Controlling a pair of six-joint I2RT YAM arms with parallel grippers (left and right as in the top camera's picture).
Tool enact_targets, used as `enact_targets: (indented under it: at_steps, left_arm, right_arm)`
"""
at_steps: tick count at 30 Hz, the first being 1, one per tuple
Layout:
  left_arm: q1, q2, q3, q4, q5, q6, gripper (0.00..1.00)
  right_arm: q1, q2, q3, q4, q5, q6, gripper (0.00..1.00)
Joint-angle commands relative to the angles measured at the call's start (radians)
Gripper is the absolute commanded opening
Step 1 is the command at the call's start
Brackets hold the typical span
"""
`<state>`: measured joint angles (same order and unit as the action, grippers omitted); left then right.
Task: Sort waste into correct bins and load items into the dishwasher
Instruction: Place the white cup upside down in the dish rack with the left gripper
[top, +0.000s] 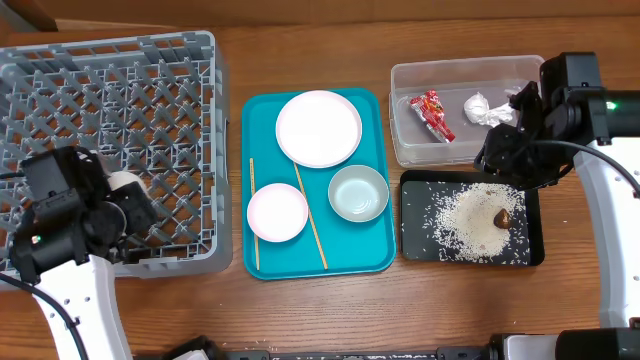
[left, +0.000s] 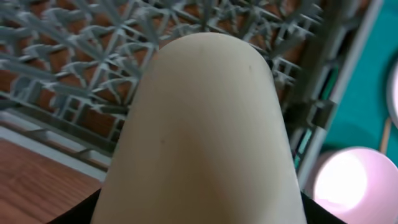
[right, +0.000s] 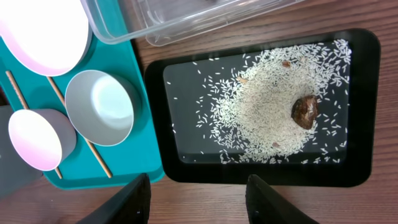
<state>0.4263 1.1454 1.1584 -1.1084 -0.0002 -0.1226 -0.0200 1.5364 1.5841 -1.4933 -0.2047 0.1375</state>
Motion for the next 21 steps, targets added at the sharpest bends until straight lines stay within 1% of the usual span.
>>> enact_targets:
  at_steps: [1,3,5,7,8,9,10,11,13,14,18,20,21]
  left_arm:
    - [0.013,0.076,0.016,0.034,-0.067,-0.042,0.06]
    - [0.013,0.146,0.016,0.062,-0.078,-0.042,0.16]
    - [0.013,0.222,0.016,0.082,-0.093,-0.042,0.16]
    - [0.013,0.288,0.016,0.103,-0.091,-0.042,0.2]
    - [0.013,0.316,0.016,0.108,-0.088,-0.042,0.24]
    - [0.013,0.34,0.016,0.111,-0.088,-0.042,0.35]
    - [0.013,0.368,0.016,0.111,-0.089,-0.042,0.47]
    - [0.013,0.387,0.016,0.111,-0.088,-0.042,0.52]
    - [0.013,0.412,0.016,0.111,-0.071,-0.042,0.86]
    - [0.013,0.41,0.02,0.111,-0.044,-0.042,1.0]
    - [0.006,0.387,0.098,0.05,0.03,-0.042,1.0]
    - [-0.031,0.346,0.154,0.006,0.141,-0.031,1.0]
    - [-0.075,0.315,0.16,0.006,0.192,-0.014,1.0]
  right_arm:
    - [-0.003,-0.016,0.027,0.002,0.006,-0.016,0.51]
    - [-0.003,-0.016,0.027,-0.002,0.006,-0.016,0.51]
    - [-0.003,-0.016,0.027,-0.006,0.006,-0.016,0.51]
    - [-0.003,-0.016,0.027,-0.007,0.006,-0.016,0.51]
    - [-0.003,-0.016,0.027,-0.008,0.006,-0.016,0.51]
    - [-0.003,-0.016,0.027,-0.008,0.006,-0.016,0.51]
    - [-0.003,-0.016,0.027,-0.008,0.006,-0.016,0.51]
    - [-0.003,-0.016,0.027,-0.008,0.006,-0.016,0.51]
    - [-0.003,-0.016,0.027,-0.008,0.006,-0.016,0.51]
    - [-0.003,-0.016,0.027,-0.009,0.006,-0.016,0.51]
    - [-0.003,-0.016,0.027,-0.009,0.006,-0.016,0.51]
    - [-0.003,-0.016,0.027,-0.01,0.006,-0.016,0.51]
    - [-0.003,-0.016,0.027,-0.01,0.006,-0.016,0.51]
